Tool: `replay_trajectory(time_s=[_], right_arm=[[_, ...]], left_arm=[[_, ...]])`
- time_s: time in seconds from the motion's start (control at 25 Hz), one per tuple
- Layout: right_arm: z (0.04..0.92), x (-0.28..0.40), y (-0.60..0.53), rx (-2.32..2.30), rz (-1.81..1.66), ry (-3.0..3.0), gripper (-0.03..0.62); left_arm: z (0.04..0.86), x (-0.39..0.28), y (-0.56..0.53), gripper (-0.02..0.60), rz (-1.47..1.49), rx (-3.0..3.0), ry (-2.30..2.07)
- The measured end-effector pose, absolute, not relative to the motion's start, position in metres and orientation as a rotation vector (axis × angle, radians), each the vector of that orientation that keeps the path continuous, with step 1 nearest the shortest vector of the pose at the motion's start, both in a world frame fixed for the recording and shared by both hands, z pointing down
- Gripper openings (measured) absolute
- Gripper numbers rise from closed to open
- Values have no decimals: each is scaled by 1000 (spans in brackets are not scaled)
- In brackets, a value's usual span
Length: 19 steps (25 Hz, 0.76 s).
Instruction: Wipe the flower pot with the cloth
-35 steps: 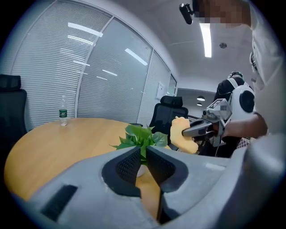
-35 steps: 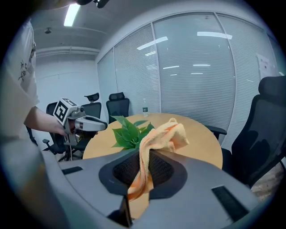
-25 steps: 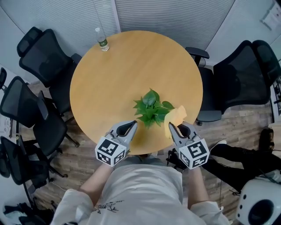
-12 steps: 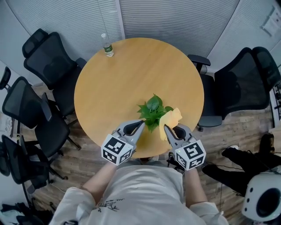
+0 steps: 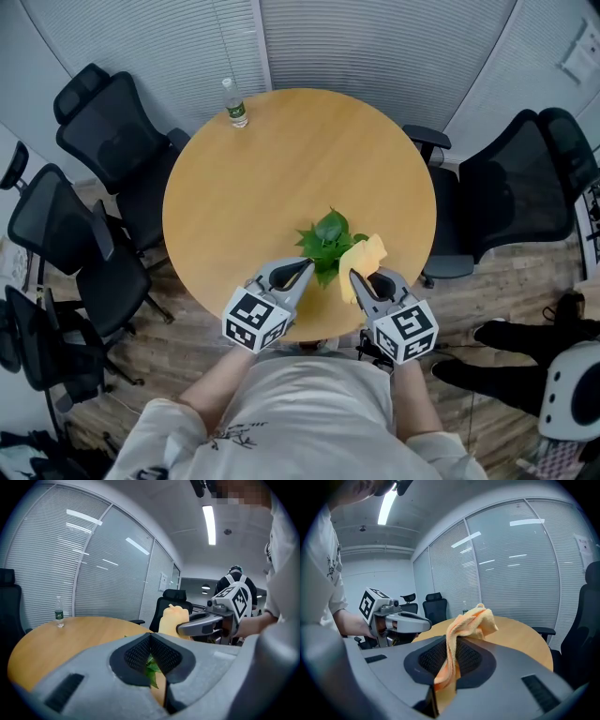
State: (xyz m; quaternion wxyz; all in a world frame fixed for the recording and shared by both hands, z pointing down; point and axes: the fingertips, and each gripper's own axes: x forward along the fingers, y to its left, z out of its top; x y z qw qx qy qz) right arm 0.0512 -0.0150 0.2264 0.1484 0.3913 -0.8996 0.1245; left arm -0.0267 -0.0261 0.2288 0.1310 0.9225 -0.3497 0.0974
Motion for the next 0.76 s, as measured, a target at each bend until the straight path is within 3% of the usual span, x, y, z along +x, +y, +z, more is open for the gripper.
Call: replay_trajectory(time_s=[0.76], right_arm=[[225, 56, -16, 1090, 357, -2612, 43]], left_arm=[[228, -13, -29, 11, 269, 2680, -1015]])
